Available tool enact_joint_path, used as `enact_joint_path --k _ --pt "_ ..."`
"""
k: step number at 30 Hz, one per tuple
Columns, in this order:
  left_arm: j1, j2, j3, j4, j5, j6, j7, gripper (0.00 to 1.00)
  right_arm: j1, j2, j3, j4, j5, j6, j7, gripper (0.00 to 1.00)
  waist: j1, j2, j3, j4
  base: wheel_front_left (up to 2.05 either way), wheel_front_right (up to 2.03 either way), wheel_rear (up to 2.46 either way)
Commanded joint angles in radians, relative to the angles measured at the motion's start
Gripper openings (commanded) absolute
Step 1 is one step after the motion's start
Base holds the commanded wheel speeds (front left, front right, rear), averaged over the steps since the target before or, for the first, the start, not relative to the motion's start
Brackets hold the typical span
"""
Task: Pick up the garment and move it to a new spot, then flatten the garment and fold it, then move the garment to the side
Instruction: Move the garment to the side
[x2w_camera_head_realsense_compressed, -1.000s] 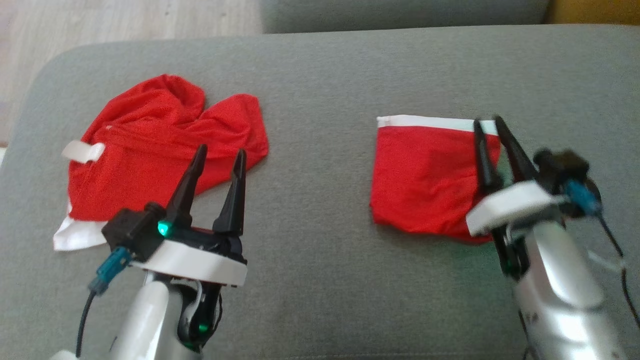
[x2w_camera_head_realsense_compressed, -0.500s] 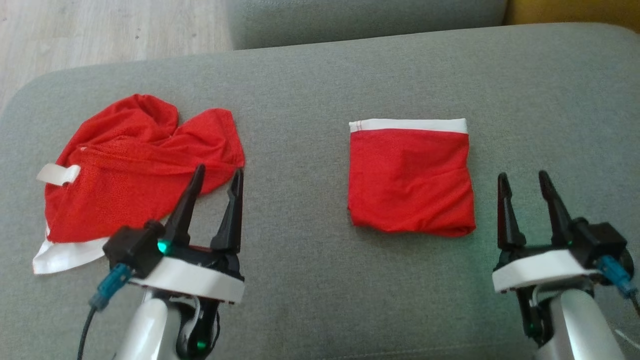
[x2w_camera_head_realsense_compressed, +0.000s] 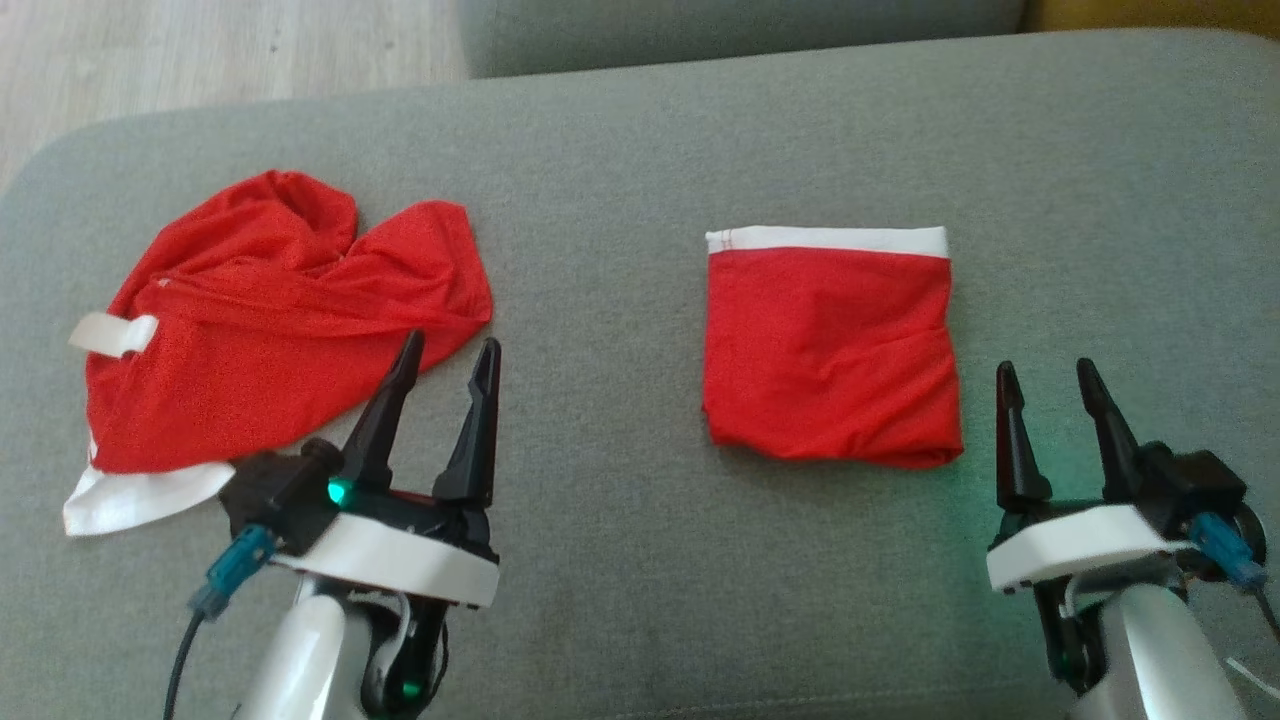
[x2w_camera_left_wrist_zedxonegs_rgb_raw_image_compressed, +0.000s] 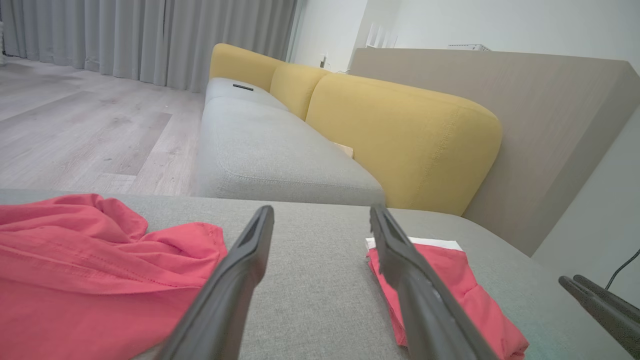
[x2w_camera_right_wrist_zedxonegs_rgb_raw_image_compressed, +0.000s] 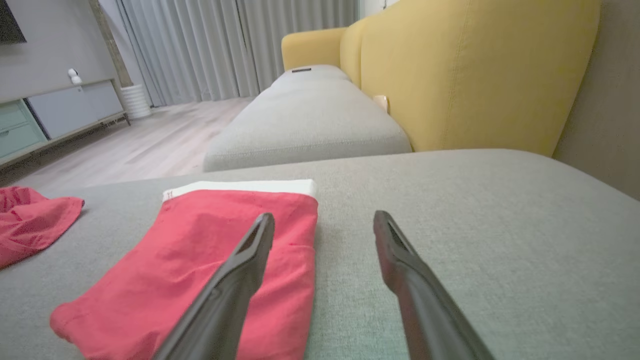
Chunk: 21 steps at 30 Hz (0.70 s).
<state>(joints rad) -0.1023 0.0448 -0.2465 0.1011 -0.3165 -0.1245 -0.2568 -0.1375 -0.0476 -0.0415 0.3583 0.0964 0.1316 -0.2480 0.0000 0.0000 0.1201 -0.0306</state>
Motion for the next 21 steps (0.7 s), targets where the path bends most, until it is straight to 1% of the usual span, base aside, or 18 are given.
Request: enact_joint_path --k 1,6,12,13,17,21 --pt "-0.052 0.005 0.024 -0.039 0.012 -0.006 -0.005 1.00 -0.072 -0.003 0.016 -0.012 -0.010 -0.001 0.013 1.00 0.0000 0.0000 0.025 0.014 0.00 0.00 0.00" --pt "-0.080 0.005 0.001 -0.038 0.011 -0.006 -0.005 1.00 -0.156 -0.003 0.007 0.065 0.000 -0.001 0.098 1.00 0.0000 0.0000 0.071 0.044 0.00 0.00 0.00" --pt "-0.103 0.005 -0.021 -0.030 0.007 -0.006 -0.005 1.00 -0.250 -0.003 -0.018 0.202 0.030 -0.001 0.203 1.00 0.0000 0.0000 0.107 0.086 0.00 0.00 0.00" --pt "-0.103 0.005 -0.021 -0.030 0.007 -0.006 -0.005 1.00 -0.250 -0.003 -0.018 0.202 0.030 -0.001 0.203 1.00 0.0000 0.0000 0.107 0.086 0.00 0.00 0.00" --pt "-0.111 0.005 -0.028 -0.025 0.004 -0.006 -0.005 1.00 -0.298 -0.003 -0.030 0.307 0.067 -0.001 0.274 1.00 0.0000 0.0000 0.121 0.106 0.00 0.00 0.00" --pt "-0.114 0.005 -0.024 -0.022 0.003 -0.006 -0.005 1.00 -0.325 -0.003 -0.006 0.402 0.122 -0.001 0.327 1.00 0.0000 0.0000 0.126 0.114 0.00 0.00 0.00"
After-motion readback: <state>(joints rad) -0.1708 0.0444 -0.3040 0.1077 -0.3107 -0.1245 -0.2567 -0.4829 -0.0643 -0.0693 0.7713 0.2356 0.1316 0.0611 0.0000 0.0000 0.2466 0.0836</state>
